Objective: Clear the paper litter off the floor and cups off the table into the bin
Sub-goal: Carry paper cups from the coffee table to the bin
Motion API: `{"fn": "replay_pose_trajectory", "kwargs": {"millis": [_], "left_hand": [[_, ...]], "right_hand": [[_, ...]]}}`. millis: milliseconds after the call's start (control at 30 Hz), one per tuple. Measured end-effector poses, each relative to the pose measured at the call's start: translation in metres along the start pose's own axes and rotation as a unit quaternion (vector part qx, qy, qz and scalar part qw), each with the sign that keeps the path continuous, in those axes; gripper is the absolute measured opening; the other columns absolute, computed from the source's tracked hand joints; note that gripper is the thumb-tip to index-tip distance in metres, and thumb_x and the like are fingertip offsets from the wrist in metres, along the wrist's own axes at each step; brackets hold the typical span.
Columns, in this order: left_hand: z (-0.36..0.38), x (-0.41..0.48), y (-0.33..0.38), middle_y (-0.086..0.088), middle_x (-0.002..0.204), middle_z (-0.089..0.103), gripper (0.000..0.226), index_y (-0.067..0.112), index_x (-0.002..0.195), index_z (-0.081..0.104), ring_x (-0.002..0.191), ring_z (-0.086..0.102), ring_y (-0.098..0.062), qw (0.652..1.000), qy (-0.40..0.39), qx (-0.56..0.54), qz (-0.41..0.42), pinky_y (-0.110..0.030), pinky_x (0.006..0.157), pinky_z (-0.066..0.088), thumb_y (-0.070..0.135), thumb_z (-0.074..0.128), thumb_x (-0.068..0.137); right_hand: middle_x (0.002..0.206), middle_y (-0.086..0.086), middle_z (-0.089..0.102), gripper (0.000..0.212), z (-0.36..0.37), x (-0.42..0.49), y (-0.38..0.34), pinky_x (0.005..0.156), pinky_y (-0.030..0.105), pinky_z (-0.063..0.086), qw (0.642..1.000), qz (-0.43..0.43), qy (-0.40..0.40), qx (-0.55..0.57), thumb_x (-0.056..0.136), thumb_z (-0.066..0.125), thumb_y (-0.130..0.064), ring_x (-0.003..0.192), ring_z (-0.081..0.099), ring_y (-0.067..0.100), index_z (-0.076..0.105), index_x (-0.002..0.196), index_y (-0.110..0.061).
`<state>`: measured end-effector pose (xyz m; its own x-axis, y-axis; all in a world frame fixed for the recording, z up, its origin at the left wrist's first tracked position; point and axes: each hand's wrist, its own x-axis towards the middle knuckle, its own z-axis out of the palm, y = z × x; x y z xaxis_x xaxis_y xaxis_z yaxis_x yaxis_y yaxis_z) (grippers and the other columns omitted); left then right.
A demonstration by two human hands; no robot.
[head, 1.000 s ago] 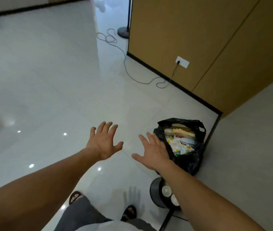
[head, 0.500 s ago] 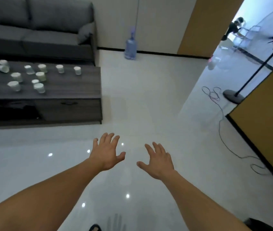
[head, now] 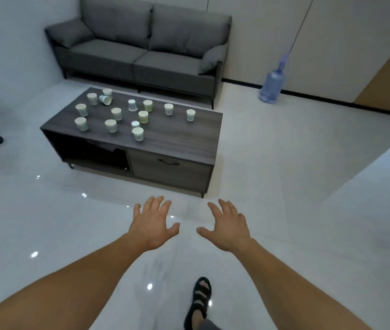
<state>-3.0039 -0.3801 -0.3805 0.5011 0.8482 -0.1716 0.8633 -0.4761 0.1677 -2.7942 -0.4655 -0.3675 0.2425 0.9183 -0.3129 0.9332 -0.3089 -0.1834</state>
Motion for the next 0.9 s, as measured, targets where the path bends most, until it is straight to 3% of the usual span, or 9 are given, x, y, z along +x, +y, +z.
{"fn": "replay_pose_trajectory", "kwargs": {"millis": [233,500,900], "left_hand": [[-0.036,0.093,-0.045,0.002,0.159,0.01,0.077,0.028,0.15,0.017,0.146,0.004,-0.021,0.995,0.026,-0.016,-0.093,-0.051,0.116,0.01,0.068,0.035,0.086],[-0.058,0.169,-0.122,0.002,0.158,0.015,0.077,0.027,0.149,0.02,0.145,0.009,-0.02,0.981,0.053,-0.068,-0.176,-0.05,0.115,0.013,0.065,0.04,0.085],[-0.112,0.326,-0.283,0.003,0.159,0.01,0.083,0.027,0.151,0.015,0.146,0.006,-0.019,0.985,0.036,-0.067,-0.153,-0.048,0.117,0.013,0.064,0.046,0.083]], "right_hand": [[0.164,0.002,0.005,0.086,-0.058,0.142,-0.024,0.117,0.051,0.017,0.995,-0.097,0.01,-0.015,0.085,0.044,-0.073,0.15,0.001,0.026,0.013,0.154,-0.032],[0.164,0.002,0.003,0.088,-0.09,0.268,-0.078,0.117,0.052,0.018,0.986,-0.148,-0.042,-0.063,0.086,0.045,-0.071,0.15,0.0,0.024,0.011,0.155,-0.03],[0.164,0.002,0.006,0.09,-0.123,0.46,-0.213,0.117,0.053,0.02,0.989,-0.128,-0.047,-0.06,0.084,0.051,-0.069,0.149,0.006,0.024,0.014,0.155,-0.027]]}}
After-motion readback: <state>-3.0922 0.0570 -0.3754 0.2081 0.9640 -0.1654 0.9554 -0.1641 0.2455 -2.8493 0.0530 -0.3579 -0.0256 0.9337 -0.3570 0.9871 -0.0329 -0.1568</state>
